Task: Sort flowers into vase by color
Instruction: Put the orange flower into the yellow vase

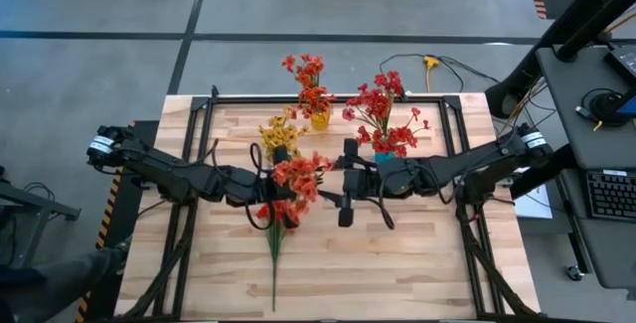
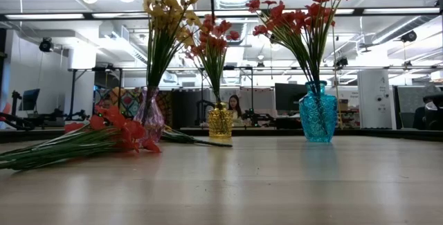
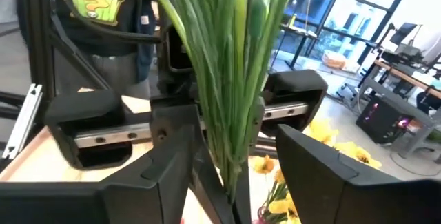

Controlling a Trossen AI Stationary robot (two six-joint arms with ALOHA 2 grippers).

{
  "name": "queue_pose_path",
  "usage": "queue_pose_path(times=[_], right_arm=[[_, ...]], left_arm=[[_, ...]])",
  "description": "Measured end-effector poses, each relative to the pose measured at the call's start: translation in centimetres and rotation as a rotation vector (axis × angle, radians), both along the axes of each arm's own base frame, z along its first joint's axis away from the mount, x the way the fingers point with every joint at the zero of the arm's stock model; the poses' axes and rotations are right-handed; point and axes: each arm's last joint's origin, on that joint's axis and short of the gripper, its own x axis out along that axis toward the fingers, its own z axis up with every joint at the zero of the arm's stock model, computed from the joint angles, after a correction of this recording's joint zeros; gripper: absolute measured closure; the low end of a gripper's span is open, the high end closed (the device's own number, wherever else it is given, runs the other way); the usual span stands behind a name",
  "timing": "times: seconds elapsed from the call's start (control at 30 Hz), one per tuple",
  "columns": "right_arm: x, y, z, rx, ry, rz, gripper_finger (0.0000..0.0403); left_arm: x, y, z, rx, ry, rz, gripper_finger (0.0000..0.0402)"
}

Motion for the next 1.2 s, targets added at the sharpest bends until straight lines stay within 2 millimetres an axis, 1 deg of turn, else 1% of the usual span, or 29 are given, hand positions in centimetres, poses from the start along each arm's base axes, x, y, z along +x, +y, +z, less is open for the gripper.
queue_pose_path(times=[0.17,0.3,0.4,0.53,0.67,0.77,0.83,0.9,1.0,1.2], right_arm=[[0.8,0.0,-0.7,-0.026,0.004,-0.001,0.0219],[0.8,-0.1,-0.7,-0.038,0.007,-0.008,0.024],[0.6,-0.2,-0.3,-0.035,-0.002,-0.008,0.0269],[0.6,-0.2,0.0,-0.037,0.003,-0.008,0.0316],[0.6,-0.2,0.2,-0.04,0.013,-0.008,0.0359],[0.6,-0.2,0.3,-0.047,0.012,-0.009,0.0379],[0.6,-0.2,0.3,-0.051,0.014,-0.008,0.0385],[0.5,-0.2,0.4,-0.051,0.011,-0.007,0.0385],[0.2,-0.3,0.8,-0.048,-0.004,-0.006,0.0383],[-0.6,-1.0,2.2,-0.042,-0.035,-0.023,0.0384]], left_arm=[[0.1,0.0,0.0,-0.01,-0.01,0.0,0.0401],[0.3,-0.1,-0.3,-0.006,0.001,0.0,0.0401],[0.4,-0.1,-0.4,-0.004,0.005,0.002,0.0399],[0.4,-0.1,-0.4,0.003,0.005,0.003,0.0394],[0.3,0.1,-0.4,0.008,0.004,0.05,0.0391],[0.3,0.1,-0.4,-0.018,-0.002,0.075,0.0391],[0.3,0.0,-0.5,-0.014,0.009,0.061,0.0387],[0.2,-0.1,-0.7,-0.007,0.028,0.05,0.0377],[0.0,-0.1,-0.7,-0.005,0.052,0.047,0.0349],[-1.3,0.2,-0.3,-0.032,0.101,0.049,0.0267]])
